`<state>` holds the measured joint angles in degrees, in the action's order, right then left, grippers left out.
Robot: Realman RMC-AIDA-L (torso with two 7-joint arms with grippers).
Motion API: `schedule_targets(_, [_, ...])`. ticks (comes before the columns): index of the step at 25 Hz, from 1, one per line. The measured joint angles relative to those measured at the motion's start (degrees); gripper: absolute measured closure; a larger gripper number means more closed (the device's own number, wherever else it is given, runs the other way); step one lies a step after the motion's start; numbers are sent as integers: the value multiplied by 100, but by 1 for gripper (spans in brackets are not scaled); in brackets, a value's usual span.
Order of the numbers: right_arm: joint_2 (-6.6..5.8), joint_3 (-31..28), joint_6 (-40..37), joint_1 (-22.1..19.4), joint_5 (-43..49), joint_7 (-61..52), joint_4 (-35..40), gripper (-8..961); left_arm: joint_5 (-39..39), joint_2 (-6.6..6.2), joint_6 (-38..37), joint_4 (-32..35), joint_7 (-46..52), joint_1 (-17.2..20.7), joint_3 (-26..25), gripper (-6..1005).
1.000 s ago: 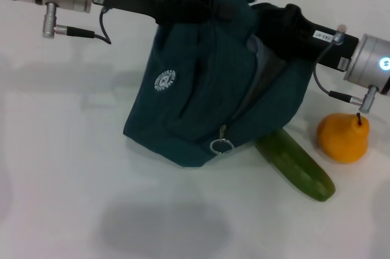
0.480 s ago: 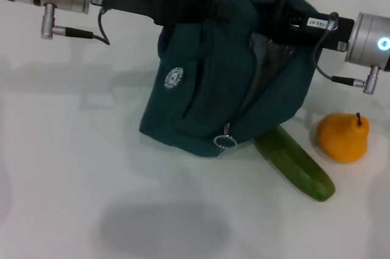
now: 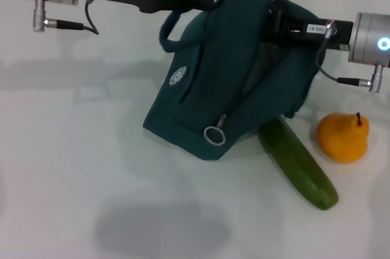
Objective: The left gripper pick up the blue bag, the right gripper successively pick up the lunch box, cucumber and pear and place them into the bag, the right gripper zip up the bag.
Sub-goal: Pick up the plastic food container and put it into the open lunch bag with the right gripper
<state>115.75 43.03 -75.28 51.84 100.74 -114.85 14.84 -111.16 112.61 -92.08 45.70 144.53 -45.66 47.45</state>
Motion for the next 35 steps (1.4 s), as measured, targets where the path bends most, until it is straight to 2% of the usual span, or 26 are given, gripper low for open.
schedule_targets(1, [1,5,20,0,1,2,0,767,-1,-16,49,0,-27,24,0,910])
schedule_targets(6, [-12,11,44,-73,-24,164,69,534,-10,-109,234,0,-76,170,0,907])
schedule_targets(12, [-12,-31,-147,-373,-54,354,440,486,8,-139,277,0,-86,231,1,903])
schedule_targets(19, [-7,21,-164,-322,-63,382,450,481,-21,-98,-263,50,-89,49,246,898])
schedule_targets(24, [-11,35,-279,-300,-63,384,539,482,-9,-123,-459,82,-163,-82,509,895])
schedule_targets(29, [-8,62,-373,-205,-63,384,671,483,48,-118,-578,429,-225,-77,481,708])
schedule_targets(35, [-17,85,-365,-58,-56,388,671,485,196,-109,-743,578,-111,-151,480,613])
